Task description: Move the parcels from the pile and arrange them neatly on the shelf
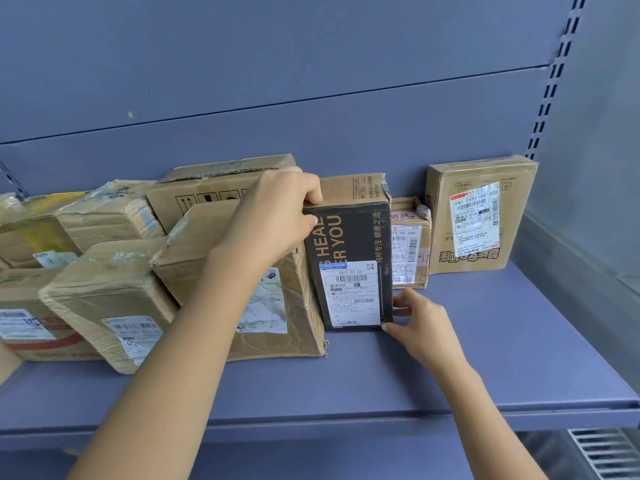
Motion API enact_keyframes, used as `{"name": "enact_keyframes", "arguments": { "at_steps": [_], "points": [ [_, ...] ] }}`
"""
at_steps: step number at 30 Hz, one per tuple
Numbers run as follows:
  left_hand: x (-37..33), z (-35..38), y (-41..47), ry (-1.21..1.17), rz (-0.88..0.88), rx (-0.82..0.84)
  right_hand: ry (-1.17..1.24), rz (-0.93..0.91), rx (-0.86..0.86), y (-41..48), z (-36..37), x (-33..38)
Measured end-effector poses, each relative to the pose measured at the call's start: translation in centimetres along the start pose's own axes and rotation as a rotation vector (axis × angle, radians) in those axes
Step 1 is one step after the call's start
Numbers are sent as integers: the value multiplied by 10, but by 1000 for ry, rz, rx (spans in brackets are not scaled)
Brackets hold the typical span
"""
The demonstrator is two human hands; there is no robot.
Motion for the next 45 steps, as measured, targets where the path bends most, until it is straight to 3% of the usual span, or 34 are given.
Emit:
{"name": "enact_keyframes", "arguments": {
  "at_steps": [12,16,19,27,35,39,45],
  "points": [
    [-13,-5,4,87,-23,36,33,117,-30,-9,4,15],
    [-14,-5,-3,73,-54,18,199,225,105,-20,0,20],
    [-16,-5,-7,66,-55,5,275,208,144,-30,-5,28],
    [-25,-5,-20,30,-104,-2,393,114,60,-52,-15,42],
    [-32,-16,-100,36,-203,-367,442,46,59,-86,-22,54],
    [-14,-30,-138,118,-298,-318,518,17,30,-109,-11,71],
    [11,-57,-182,188,-434,-288,520,-74,140,-133,10,103]
  ]
}}
Point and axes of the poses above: each hand's wrist, its own y-axis towards the middle knuckle, its own z-axis out of the palm, x = y × z, the point moved 1 cm from there along y, towards the middle knuckle, and after that the axes turned 12 degrees about -x, right-handed, at the moved point
